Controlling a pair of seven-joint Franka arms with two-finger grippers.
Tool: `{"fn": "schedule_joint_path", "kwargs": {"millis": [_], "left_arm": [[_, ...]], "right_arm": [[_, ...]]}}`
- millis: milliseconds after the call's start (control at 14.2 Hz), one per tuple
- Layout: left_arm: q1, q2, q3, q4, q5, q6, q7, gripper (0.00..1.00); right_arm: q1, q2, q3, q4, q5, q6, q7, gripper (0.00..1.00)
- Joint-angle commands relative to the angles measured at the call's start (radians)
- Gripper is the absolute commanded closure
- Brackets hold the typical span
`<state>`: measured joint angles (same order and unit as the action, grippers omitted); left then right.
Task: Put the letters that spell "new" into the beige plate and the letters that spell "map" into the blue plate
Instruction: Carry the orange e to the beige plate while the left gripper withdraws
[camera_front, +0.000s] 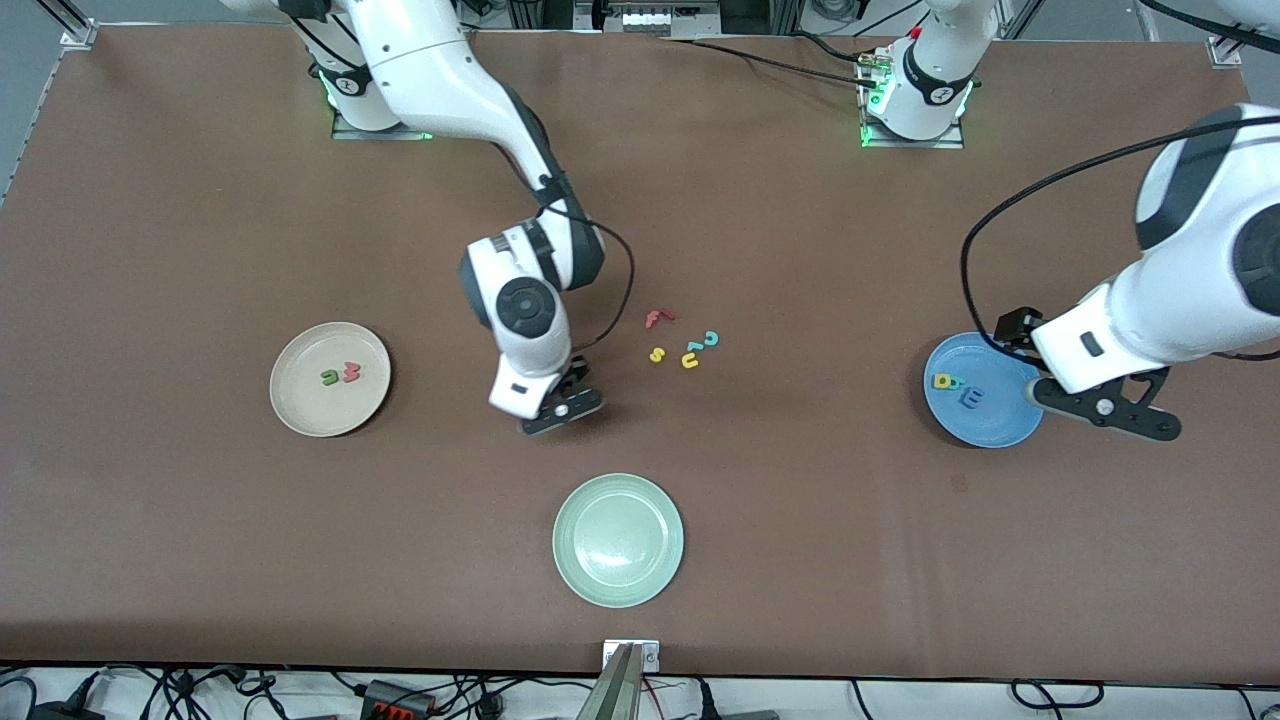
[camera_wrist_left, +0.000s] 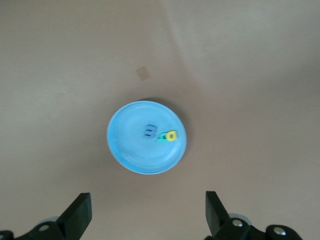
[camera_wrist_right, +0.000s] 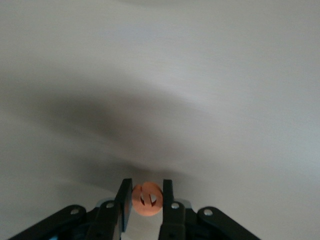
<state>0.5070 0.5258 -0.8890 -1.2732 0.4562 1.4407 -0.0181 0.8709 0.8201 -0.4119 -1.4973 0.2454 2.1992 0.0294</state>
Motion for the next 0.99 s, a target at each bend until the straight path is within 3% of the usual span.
{"fn": "schedule_joint_path", "kwargs": {"millis": [0,212,423,564,917], "left_arm": [[-0.080,-0.113,0.205,-0.017,-0.201,0.035,-0.002,0.00],[-0.255,-0.249,0.557,-0.125,-0.477,0.114,0.013,0.00],[-0.479,-0.425,0.804,-0.372,-0.484,0.319,0.012,0.00],[-0.574,-0.507,0.879,-0.475,-0.479,0.435,0.010,0.00],[-0.608,-0.553,0.883,-0.551,-0.439,0.422,0.015,0.00]], "right_arm": [[-0.038,-0.073,-0.077,-0.012,0.002,-0.180,-0.006,0.76],[-0.134,-0.101,-0.099,-0.018,0.003,-0.330,-0.008,0.76],[-0.274,-0.101,-0.100,-0.064,0.003,-0.357,-0.129,0.76],[-0.341,-0.102,-0.100,-0.099,0.005,-0.357,-0.192,0.76],[-0.357,-0.164,-0.102,-0.225,0.005,-0.340,-0.195,0.76]]}}
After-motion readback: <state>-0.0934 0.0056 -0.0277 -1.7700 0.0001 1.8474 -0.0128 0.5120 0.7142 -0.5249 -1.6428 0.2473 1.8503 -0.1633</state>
